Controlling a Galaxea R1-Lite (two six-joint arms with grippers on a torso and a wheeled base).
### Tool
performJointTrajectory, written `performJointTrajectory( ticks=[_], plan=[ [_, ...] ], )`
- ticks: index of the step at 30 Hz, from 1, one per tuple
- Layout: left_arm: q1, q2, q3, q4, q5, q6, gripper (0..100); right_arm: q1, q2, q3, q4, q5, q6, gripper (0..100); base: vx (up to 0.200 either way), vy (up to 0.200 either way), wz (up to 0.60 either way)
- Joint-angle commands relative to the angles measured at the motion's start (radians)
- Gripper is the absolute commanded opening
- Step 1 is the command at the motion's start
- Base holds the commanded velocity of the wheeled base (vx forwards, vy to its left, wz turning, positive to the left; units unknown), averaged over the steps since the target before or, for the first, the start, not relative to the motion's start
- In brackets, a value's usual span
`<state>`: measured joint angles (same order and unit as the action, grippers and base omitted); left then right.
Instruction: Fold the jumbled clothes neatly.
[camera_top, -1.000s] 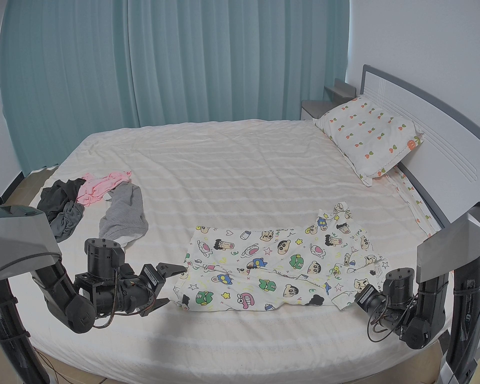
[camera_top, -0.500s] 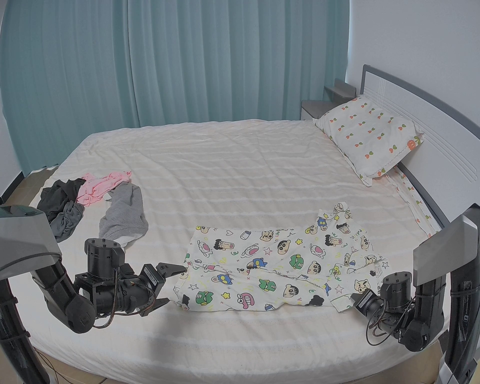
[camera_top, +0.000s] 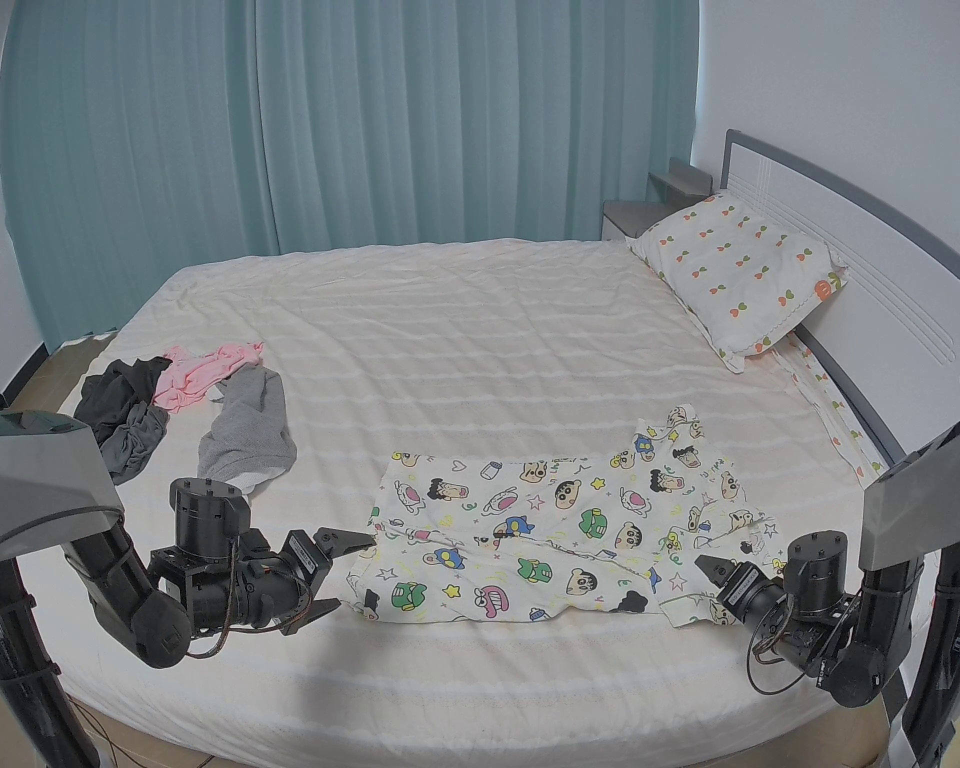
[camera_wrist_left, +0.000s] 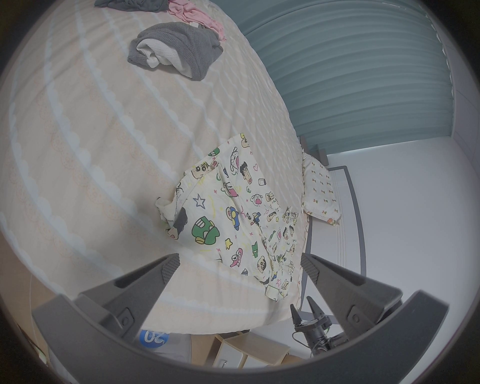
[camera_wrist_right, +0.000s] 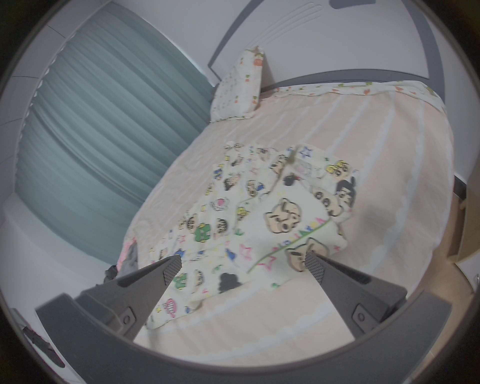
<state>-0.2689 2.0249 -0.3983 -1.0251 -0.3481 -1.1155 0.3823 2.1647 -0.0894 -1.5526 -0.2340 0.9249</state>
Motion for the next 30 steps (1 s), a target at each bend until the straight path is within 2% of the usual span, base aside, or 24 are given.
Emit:
performJointTrajectory(
  ticks=[1,4,7,13,19,22,23,25,27,28,30],
  plan=[
    [-0.009,-0.005,0.004,-0.001,-0.003,0.002,100,0.015,0.007,-0.089,-0.009,0.087,-0.032,100,0.000,0.000,0.00],
    [-0.009,-0.008,0.006,-0.001,-0.003,0.002,100,-0.010,0.067,-0.150,-0.009,0.163,-0.032,100,0.000,0.000,0.00],
    [-0.012,-0.008,0.006,-0.001,-0.003,0.005,100,-0.014,0.104,-0.197,-0.009,0.213,-0.028,100,0.000,0.000,0.00],
    [-0.012,-0.041,0.003,-0.003,0.000,0.016,100,-0.016,0.138,-0.191,-0.009,0.274,0.052,100,0.000,0.000,0.00],
    [-0.033,-0.104,-0.037,0.031,0.001,0.066,100,-0.020,0.135,-0.165,-0.009,0.286,0.057,100,0.000,0.000,0.00],
    [-0.030,-0.104,-0.083,0.119,0.000,0.138,100,-0.019,0.139,-0.159,-0.009,0.288,0.057,100,0.000,0.000,0.00],
    [-0.023,-0.106,-0.131,0.235,0.000,0.233,100,-0.017,0.141,-0.159,-0.009,0.288,0.057,100,0.000,0.000,0.00],
    [-0.009,-0.103,-0.189,0.373,0.001,0.344,100,-0.014,0.139,-0.158,-0.009,0.286,0.057,100,0.000,0.000,0.00],
    [0.002,-0.100,-0.221,0.438,0.001,0.393,100,-0.013,0.139,-0.156,-0.009,0.286,0.057,100,0.000,0.000,0.00],
    [0.019,-0.092,-0.277,0.523,0.001,0.464,100,-0.013,0.141,-0.156,-0.009,0.286,0.057,100,0.000,0.000,0.00],
    [0.025,-0.072,-0.327,0.582,0.001,0.519,100,-0.013,0.141,-0.156,-0.009,0.286,0.057,100,0.000,0.000,0.00]
  ],
)
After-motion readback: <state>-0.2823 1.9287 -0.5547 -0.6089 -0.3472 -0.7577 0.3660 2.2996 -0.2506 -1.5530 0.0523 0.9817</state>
